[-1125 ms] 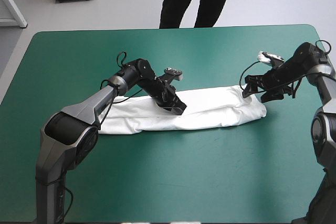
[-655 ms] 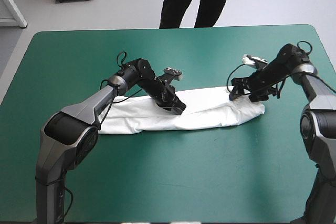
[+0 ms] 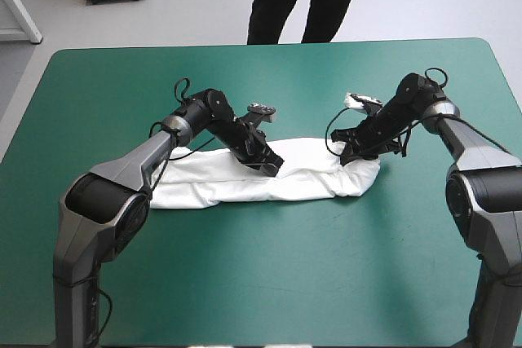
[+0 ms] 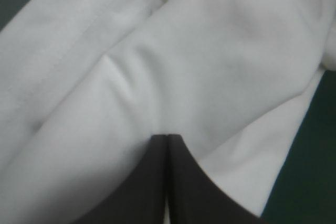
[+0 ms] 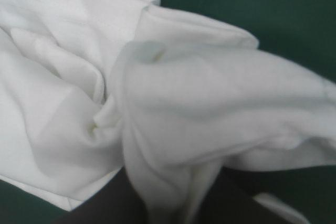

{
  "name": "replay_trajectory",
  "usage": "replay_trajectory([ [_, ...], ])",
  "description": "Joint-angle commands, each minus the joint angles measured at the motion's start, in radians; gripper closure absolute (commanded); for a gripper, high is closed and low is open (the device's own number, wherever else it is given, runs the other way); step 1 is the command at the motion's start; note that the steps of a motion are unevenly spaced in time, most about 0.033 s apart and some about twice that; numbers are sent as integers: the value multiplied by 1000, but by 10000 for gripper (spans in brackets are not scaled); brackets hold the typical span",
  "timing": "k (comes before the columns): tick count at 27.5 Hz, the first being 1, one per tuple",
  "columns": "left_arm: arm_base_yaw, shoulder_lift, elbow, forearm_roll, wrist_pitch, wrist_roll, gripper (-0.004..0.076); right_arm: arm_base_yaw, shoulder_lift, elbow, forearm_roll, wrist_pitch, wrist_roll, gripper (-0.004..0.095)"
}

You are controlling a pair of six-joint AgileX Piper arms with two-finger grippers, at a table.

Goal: Fold the cloth

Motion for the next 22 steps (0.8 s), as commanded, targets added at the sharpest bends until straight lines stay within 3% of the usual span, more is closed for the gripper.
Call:
replay_trajectory([
  [1, 7, -48, -22, 35, -12, -20, 746, 10, -83, -37, -75, 45, 21, 911],
  [22, -31, -41, -22, 27, -2, -37, 746, 10, -294, -184, -13, 42, 44, 911],
])
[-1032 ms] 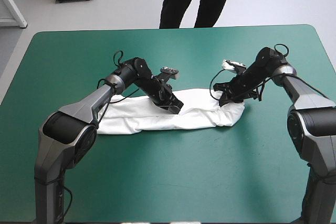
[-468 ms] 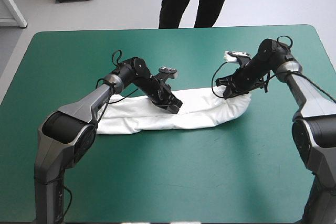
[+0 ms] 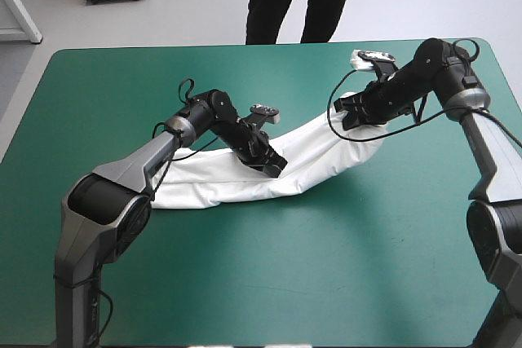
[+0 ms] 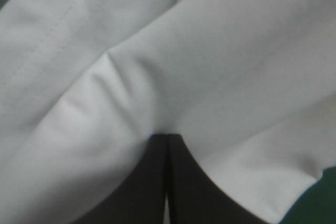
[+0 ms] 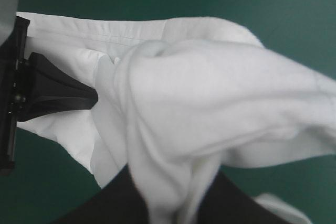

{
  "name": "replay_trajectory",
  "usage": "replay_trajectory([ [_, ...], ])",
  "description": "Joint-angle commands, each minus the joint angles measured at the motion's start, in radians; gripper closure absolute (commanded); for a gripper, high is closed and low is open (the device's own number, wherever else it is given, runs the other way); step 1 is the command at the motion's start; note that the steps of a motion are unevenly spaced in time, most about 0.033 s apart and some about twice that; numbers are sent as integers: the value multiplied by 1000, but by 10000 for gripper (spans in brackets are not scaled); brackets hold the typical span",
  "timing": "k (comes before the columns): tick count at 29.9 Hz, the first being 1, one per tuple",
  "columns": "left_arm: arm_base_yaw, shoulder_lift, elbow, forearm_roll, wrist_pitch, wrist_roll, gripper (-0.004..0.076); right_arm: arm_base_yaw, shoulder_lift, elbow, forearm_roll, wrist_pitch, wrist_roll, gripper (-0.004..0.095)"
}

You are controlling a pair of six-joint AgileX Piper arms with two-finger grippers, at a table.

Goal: Fold the cloth

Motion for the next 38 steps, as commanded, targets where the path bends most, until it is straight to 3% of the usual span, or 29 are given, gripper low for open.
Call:
replay_trajectory([
  [1, -11, -41, -16, 11, -2, -9, 746, -3, -78, -49, 26, 2, -4, 911],
  [7, -11, -41, -18, 22, 7, -9, 746, -1, -86, -49, 26, 2, -4, 911],
  [12, -11, -50, -81, 96, 106, -54, 746, -1, -86, -49, 26, 2, -4, 911],
  [22, -11, -200, -241, 203, 149, -118, 746, 1, -86, -49, 77, 2, -11, 911],
  [38, -11, -548, -263, 321, 177, -208, 746, 237, -84, -99, 94, -73, -11, 911],
])
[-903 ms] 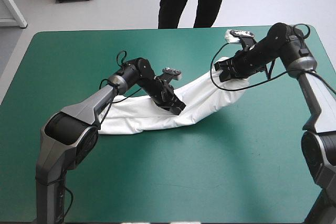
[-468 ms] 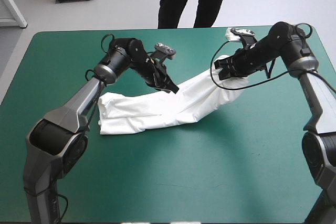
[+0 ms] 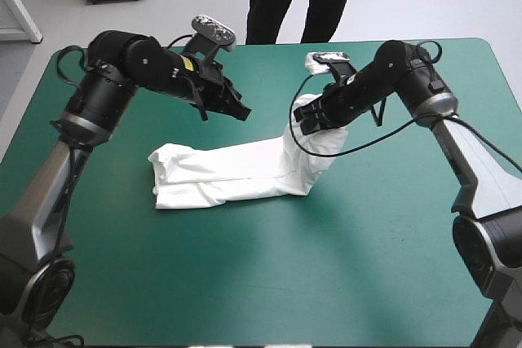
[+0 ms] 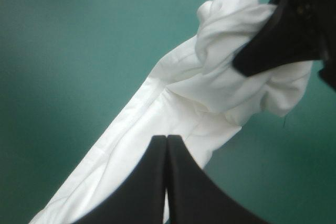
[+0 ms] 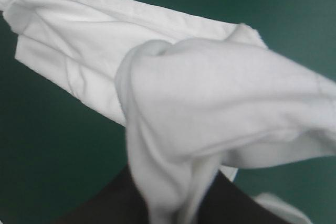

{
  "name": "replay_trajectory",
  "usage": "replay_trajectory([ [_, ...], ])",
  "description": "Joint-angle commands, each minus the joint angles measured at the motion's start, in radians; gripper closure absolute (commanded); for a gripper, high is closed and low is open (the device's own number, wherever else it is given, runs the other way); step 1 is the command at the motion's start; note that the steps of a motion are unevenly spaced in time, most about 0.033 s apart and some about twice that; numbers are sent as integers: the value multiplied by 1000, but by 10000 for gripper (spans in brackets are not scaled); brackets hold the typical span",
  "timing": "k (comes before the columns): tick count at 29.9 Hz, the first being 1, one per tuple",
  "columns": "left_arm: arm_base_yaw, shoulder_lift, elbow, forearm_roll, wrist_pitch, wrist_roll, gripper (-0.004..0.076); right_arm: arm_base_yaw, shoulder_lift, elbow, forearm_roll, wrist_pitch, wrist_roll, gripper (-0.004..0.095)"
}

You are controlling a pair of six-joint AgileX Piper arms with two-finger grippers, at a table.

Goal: Fold the cloth

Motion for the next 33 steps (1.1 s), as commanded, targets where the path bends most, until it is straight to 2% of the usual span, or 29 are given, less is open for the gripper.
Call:
replay_trajectory([
  [1, -2, -99, -30, -19, 30, -25, 746, 52, -60, -56, 58, -62, -6, 911],
  [10, -2, -192, -28, -29, 30, -45, 746, 168, 47, -132, 102, -102, 6, 911],
  [16, -2, -246, 35, -27, 30, -47, 746, 242, 151, -237, 115, -127, 6, 911],
  [24, -2, -299, 127, -27, 30, -51, 746, 273, 259, -352, 152, -121, 11, 911],
  [28, -2, -301, 132, -27, 30, -51, 746, 279, 292, -363, 188, -119, -36, 910],
  [30, -2, -301, 132, -27, 30, -51, 746, 279, 302, -363, 219, -115, -56, 881],
  [33, -2, -301, 132, -27, 30, -51, 746, 281, 315, -363, 257, -96, -98, 752],
])
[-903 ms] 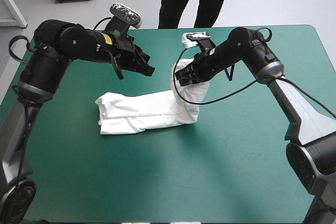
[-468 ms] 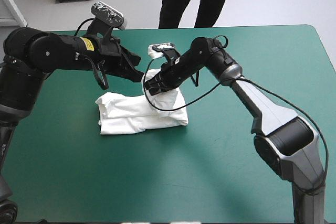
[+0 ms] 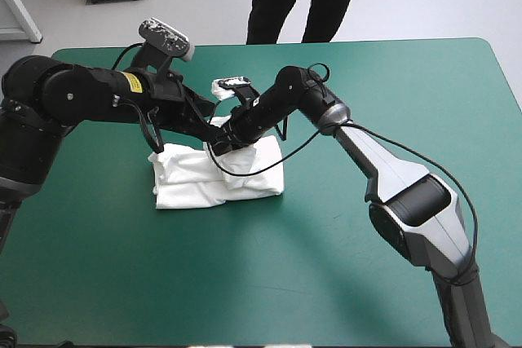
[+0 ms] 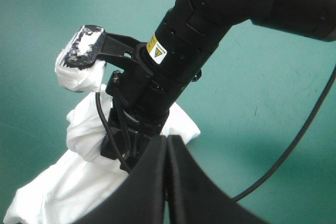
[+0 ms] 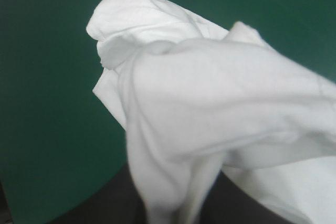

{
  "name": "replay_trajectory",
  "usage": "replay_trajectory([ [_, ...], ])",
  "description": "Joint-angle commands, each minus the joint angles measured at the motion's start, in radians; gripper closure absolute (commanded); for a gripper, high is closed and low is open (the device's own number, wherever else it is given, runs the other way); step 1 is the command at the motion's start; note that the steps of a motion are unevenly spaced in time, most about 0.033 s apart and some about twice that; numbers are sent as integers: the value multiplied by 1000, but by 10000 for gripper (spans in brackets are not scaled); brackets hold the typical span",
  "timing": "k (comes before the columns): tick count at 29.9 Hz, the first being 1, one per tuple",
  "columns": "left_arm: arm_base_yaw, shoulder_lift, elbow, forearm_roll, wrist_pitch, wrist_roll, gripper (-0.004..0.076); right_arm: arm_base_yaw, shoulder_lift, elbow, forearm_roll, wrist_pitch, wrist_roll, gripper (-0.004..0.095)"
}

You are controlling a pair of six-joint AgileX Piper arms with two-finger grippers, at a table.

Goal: Fold the cloth

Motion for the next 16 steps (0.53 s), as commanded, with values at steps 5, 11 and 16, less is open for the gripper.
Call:
replay_trajectory([
  [5, -2, -37, -19, -27, 27, -6, 746, 23, -54, -38, 146, -2, -83, 388],
  [11, -2, -37, -19, -32, 27, -6, 746, 38, -54, -102, 124, 18, -81, 257],
  [16, -2, -45, -19, -36, 27, -6, 746, 8, -54, -224, 0, 55, -35, 263],
])
